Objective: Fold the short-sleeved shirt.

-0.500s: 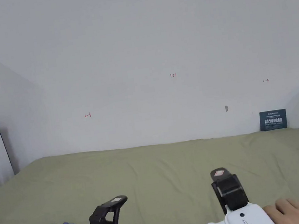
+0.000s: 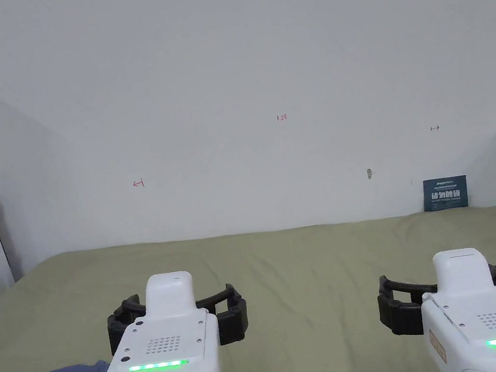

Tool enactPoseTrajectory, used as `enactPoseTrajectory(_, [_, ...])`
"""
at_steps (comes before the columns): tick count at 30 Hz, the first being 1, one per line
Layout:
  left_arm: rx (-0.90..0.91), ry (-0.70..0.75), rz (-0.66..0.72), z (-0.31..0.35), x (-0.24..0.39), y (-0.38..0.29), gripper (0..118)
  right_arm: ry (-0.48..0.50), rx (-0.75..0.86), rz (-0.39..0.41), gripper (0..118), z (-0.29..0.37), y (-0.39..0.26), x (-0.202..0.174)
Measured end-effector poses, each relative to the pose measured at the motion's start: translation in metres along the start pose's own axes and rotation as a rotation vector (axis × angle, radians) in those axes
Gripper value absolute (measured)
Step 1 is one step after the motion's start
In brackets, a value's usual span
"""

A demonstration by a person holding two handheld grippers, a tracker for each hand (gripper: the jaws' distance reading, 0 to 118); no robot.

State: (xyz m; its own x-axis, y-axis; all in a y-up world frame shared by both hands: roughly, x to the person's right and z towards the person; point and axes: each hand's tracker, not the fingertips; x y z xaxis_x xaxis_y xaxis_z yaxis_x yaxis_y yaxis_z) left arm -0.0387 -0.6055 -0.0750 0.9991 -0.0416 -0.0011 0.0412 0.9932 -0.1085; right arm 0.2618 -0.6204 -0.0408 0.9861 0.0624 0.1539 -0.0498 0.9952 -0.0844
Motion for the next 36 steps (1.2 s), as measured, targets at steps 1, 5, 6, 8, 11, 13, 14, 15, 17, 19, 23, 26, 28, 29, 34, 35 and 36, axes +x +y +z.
enactPoseTrajectory(1, [-0.001,0.001,0.005,0.001,0.0,0.001,118,-0.007,0.005,0.014,118,0.001,0.001,0.0])
enactPoseTrajectory(5, [-0.007,-0.005,0.013,0.0,-0.006,0.002,118,-0.008,0.017,0.029,118,0.001,0.004,-0.002])
enactPoseTrajectory(6, [-0.006,-0.009,0.013,0.001,-0.008,0.003,118,-0.009,0.016,0.029,118,0.001,0.005,-0.002])
enactPoseTrajectory(8, [-0.015,-0.023,0.02,0.001,-0.009,0.004,118,-0.015,0.015,0.026,118,-0.001,0.004,-0.003])
enactPoseTrajectory(11, [-0.008,-0.022,0.009,0.002,-0.008,0.004,118,-0.022,0.005,0.014,118,-0.002,0.004,-0.003])
enactPoseTrajectory(13, [-0.013,-0.027,0.008,0.003,-0.008,0.004,118,-0.029,0.003,0.01,118,-0.002,0.003,-0.002])
enactPoseTrajectory(14, [-0.013,-0.03,0.011,0.002,-0.007,0.004,118,-0.032,0.004,0.01,118,-0.002,0.003,-0.002])
enactPoseTrajectory(15, [-0.014,-0.033,0.017,0.002,-0.007,0.004,118,-0.03,0.004,0.011,118,-0.001,0.002,-0.002])
enactPoseTrajectory(17, [-0.02,-0.037,0.027,0.001,-0.008,0.005,118,-0.032,0.002,0.012,118,-0.001,0.002,-0.002])
enactPoseTrajectory(19, [-0.023,-0.031,0.022,0.002,-0.006,0.005,118,-0.036,0.005,0.013,117,0.0,0.001,-0.001])
enactPoseTrajectory(23, [-0.041,-0.055,0.003,0.003,-0.004,0.005,55,-0.035,-0.008,0.025,18,0.003,0.003,-0.003])
enactPoseTrajectory(26, [-0.046,-0.04,0.001,-0.003,-0.004,0.002,1,-0.07,0.005,0.007,0,0.004,0.004,-0.003])
enactPoseTrajectory(28, [-0.061,-0.047,0.013,-0.007,-0.004,0.002,1,-0.065,-0.005,-0.002,0,0.004,0.003,-0.001])
enactPoseTrajectory(29, [-0.061,-0.048,0.016,-0.009,-0.004,0.001,1,-0.069,-0.003,0.001,0,0.004,0.003,-0.002])
enactPoseTrajectory(34, [-0.08,-0.065,0.027,-0.005,-0.004,0.0,1,-0.072,-0.017,0.006,0,0.003,0.002,-0.001])
enactPoseTrajectory(35, [-0.081,-0.064,0.027,-0.004,-0.005,0.0,1,-0.068,-0.023,0.003,0,0.002,0.002,0.0])
enactPoseTrajectory(36, [-0.082,-0.059,0.03,-0.005,-0.007,0.0,1,-0.062,-0.033,0.004,0,0.001,0.002,-0.002])
